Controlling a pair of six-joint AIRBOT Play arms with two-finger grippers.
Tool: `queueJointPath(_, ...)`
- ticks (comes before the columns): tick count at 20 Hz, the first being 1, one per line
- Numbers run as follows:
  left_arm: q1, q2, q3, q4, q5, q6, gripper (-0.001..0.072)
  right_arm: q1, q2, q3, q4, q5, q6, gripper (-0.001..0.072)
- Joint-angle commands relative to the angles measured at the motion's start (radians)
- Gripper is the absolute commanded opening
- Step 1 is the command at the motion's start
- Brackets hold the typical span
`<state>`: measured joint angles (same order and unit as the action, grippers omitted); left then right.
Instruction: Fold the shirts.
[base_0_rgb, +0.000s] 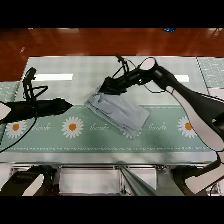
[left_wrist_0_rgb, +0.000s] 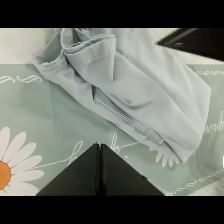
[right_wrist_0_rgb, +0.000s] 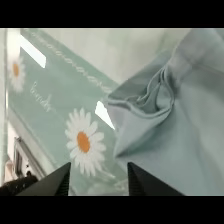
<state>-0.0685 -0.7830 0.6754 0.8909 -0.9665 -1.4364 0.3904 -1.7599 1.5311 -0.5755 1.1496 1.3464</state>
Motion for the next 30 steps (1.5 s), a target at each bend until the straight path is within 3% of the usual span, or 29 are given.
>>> queueJointPath(1,0.028,-0.020,-0.005,0.000,0.022,0.003,0.0018,-0.100,0.131,0.003,-0.113,0.204,0.045,0.0409)
queueJointPath(4,0.126,-0.005,0.003,-0.002,-0.049,0.000,0.0018,-0.233,0.389,-0.020,-0.430,0.267,0.102,0.0409)
queueJointPath(6,0.170,0.014,0.002,-0.002,-0.108,0.004,0.0018,-0.319,0.592,-0.131,-0.663,0.233,0.143,0.0409)
queueJointPath(9,0.162,0.044,0.000,-0.001,-0.125,0.014,0.0018,-0.493,0.883,-0.486,-0.766,0.089,0.215,0.0409)
queueJointPath(11,0.137,0.058,0.000,-0.002,-0.122,0.014,0.0019,-0.598,1.014,-0.743,-0.709,0.006,0.243,0.0410)
queueJointPath(13,0.102,0.063,0.000,-0.001,-0.115,0.014,0.0018,-0.672,1.077,-0.964,-0.547,-0.055,0.232,0.0409)
queueJointPath(17,0.029,0.061,0.000,-0.002,-0.062,0.013,0.0018,-0.666,1.009,-1.199,-0.196,-0.194,0.129,0.0409)
queueJointPath(21,0.005,0.061,0.000,-0.002,-0.036,0.011,0.0018,-0.512,0.771,-1.208,-0.019,-0.286,0.050,0.0409)
queueJointPath(25,0.005,0.055,0.000,-0.002,-0.036,0.011,0.0018,-0.372,0.558,-1.152,0.245,-0.296,-0.115,0.0409)
queueJointPath(29,0.005,0.055,0.000,-0.002,-0.036,0.011,0.0018,-0.254,0.420,-1.011,0.266,-0.326,-0.089,0.0407)
queueJointPath(30,0.005,0.055,0.000,-0.002,-0.036,0.011,0.0018,-0.226,0.388,-0.966,0.267,-0.331,-0.087,0.0365)
